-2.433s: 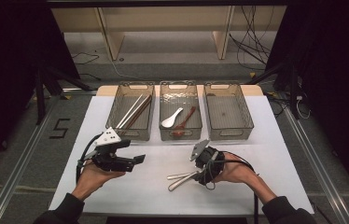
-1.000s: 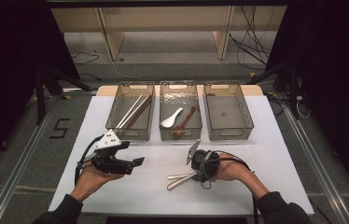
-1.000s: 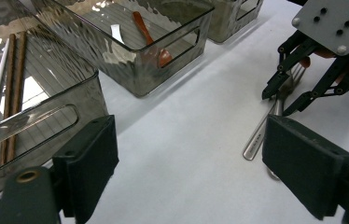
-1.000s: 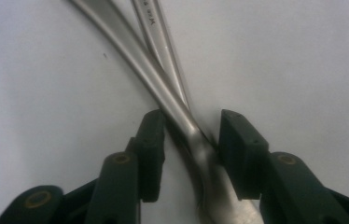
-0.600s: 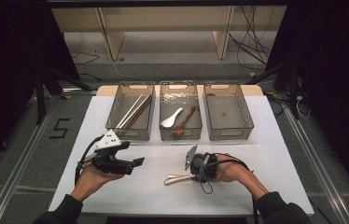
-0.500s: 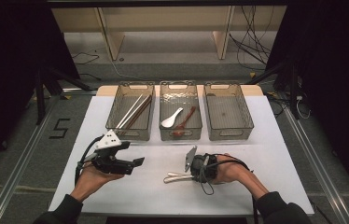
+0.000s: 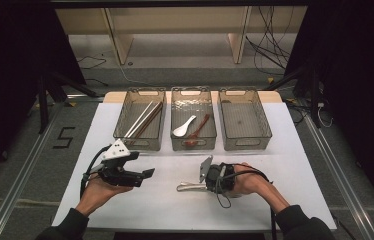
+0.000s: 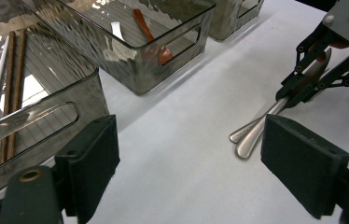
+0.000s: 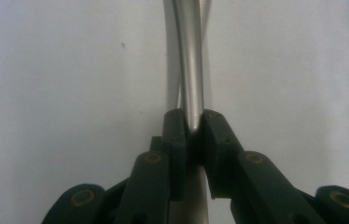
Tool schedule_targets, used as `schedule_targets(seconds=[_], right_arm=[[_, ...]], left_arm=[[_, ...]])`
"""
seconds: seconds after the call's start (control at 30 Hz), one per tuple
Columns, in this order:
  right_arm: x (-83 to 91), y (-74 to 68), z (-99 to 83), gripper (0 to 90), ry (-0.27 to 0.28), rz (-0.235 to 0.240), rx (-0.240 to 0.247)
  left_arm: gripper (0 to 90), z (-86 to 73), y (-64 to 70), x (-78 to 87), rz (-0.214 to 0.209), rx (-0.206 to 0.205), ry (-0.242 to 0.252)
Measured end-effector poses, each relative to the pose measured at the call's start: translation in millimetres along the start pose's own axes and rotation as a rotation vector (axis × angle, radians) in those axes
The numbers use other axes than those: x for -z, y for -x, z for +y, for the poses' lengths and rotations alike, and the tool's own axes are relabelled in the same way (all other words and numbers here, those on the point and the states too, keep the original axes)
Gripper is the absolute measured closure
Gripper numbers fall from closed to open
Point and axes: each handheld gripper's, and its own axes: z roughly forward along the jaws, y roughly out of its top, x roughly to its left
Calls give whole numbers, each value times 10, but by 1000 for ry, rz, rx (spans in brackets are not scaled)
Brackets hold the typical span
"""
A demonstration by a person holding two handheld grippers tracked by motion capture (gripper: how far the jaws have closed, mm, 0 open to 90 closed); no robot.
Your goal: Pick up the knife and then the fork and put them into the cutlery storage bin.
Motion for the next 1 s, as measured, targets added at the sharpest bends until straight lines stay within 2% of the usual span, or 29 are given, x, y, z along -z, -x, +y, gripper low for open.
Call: schedule_targets(seconds=[0.1,0.27,0.53,0.73,0.9,1.0], right_arm=[[21,21,-22,810,16,-20,-26],[55,71,-52,810,37,-22,-65],[146,157,-109,810,95,-45,-173],[267,245,-181,810,149,-54,-259],[380,319,-249,809,205,-67,-306],[451,351,-291,810,218,-78,-318]], left_arm=[[187,-3,-5,1,1,2,1],[187,-9,-23,-3,2,5,-3],[187,-12,-39,6,6,13,4],[187,-21,-72,25,14,33,23],[184,-28,-96,40,17,46,37],[183,-32,-104,42,16,48,37]])
